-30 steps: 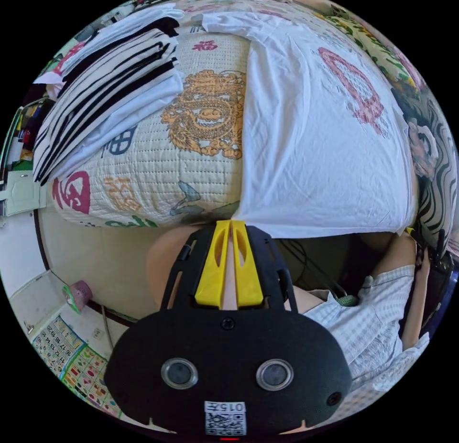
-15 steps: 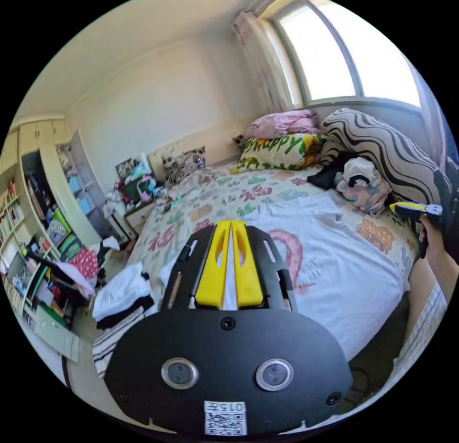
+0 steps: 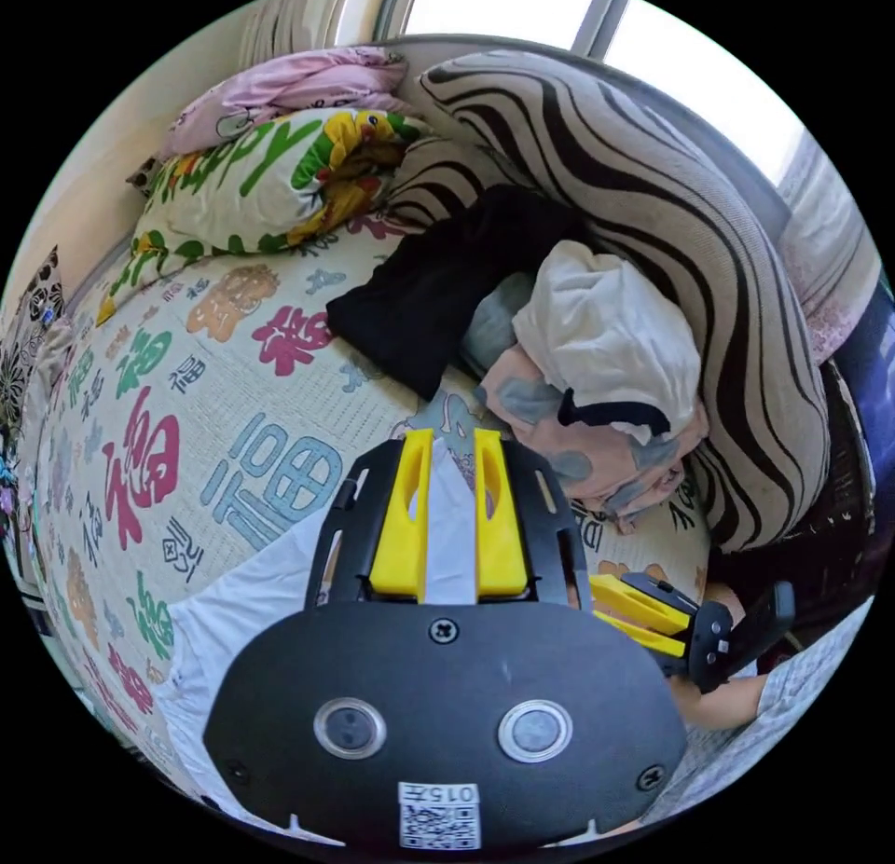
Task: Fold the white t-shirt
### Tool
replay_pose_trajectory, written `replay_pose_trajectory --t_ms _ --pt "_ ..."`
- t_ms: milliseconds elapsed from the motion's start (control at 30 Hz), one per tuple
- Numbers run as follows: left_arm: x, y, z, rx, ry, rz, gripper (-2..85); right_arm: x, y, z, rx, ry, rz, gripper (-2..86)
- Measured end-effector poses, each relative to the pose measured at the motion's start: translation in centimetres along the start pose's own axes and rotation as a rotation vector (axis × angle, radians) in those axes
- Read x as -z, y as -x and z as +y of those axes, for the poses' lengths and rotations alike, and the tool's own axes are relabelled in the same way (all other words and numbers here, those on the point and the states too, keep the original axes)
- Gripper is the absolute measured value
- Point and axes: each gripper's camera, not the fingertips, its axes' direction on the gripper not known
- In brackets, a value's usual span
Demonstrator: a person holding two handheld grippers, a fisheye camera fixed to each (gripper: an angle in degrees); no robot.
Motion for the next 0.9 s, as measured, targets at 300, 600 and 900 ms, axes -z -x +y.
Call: replay_pose_trajectory --t_ms 300,600,900 --pt "-6.3 4.1 -4.8 0.114 0.143 0.066 0.5 -2.6 -3.4 -4.7 -0.047 0.163 -0.136 5.2" --pt "1.3 11.4 -4.0 0.193 -0.130 0.246 -0.3 -3.0 -6.3 -9.3 -0.107 0.206 -0.205 4.4" --pt "6.4 18.9 -1.3 0.262 -0.202 0.279 -0.4 -4.7 -9.1 -13.8 -0.150 0.271 -0.496 8.1"
